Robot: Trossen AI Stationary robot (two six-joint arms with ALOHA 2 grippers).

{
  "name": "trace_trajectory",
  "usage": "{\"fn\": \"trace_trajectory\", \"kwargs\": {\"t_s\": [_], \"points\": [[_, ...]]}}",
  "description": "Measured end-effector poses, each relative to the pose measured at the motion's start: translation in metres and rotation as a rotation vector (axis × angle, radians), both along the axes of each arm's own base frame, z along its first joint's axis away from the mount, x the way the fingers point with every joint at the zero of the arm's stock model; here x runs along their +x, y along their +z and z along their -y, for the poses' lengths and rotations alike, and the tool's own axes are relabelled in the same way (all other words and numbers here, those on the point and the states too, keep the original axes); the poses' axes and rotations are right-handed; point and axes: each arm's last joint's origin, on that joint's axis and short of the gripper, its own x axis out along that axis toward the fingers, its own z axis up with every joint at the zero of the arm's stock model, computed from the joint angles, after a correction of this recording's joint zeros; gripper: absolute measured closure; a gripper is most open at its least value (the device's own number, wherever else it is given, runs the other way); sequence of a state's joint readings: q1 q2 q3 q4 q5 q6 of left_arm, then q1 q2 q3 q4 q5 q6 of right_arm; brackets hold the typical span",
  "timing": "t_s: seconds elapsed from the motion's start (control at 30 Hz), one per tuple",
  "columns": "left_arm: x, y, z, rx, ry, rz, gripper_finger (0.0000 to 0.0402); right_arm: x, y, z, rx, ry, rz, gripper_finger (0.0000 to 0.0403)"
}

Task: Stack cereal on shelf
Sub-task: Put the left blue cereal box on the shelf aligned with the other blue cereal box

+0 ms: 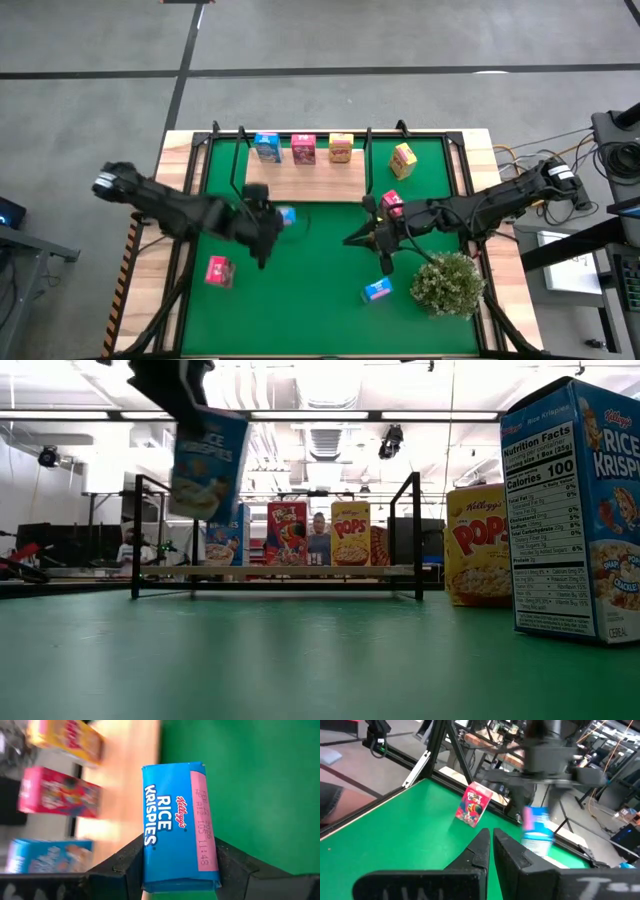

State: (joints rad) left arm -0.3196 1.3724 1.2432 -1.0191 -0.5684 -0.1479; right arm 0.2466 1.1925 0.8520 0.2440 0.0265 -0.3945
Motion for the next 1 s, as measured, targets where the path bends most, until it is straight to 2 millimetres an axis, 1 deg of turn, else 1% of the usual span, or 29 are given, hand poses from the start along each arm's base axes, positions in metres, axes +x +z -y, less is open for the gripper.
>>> {"fn": "trace_trajectory", "kwargs": {"t_s": [0.13,0.23,0.33,0.47,0.53,0.63,0.8,1.0], "points": [[-0.013,0.005,-0.039,0.052,-0.004,0.079,0.0238,0.000,0.000,0.000,0.010,-0.002,-0.001,0.0390],[-0.022,0.002,-0.070,0.073,0.088,0.171,0.0238,0.000,0.001,0.000,0.007,-0.002,0.001,0.0390],[-0.030,-0.010,-0.096,0.050,0.194,0.230,0.0238,-0.001,0.001,0.000,0.004,-0.001,0.007,0.0390],[-0.036,-0.029,-0.118,-0.048,0.266,0.251,0.0238,-0.001,0.002,0.000,0.003,-0.001,0.009,0.0390],[-0.039,-0.037,-0.125,-0.098,0.291,0.252,0.0238,-0.001,0.002,0.000,0.002,-0.001,0.009,0.0390],[-0.040,-0.045,-0.129,-0.131,0.321,0.235,0.0238,-0.001,0.002,0.000,-0.009,0.001,0.011,0.0390],[-0.038,-0.048,-0.130,-0.133,0.325,0.223,0.0231,-0.001,0.003,0.000,-0.029,0.003,0.020,0.0390],[-0.036,-0.052,-0.131,-0.114,0.299,0.186,0.0202,0.000,0.005,0.001,-0.036,0.003,0.028,0.0390]]}}
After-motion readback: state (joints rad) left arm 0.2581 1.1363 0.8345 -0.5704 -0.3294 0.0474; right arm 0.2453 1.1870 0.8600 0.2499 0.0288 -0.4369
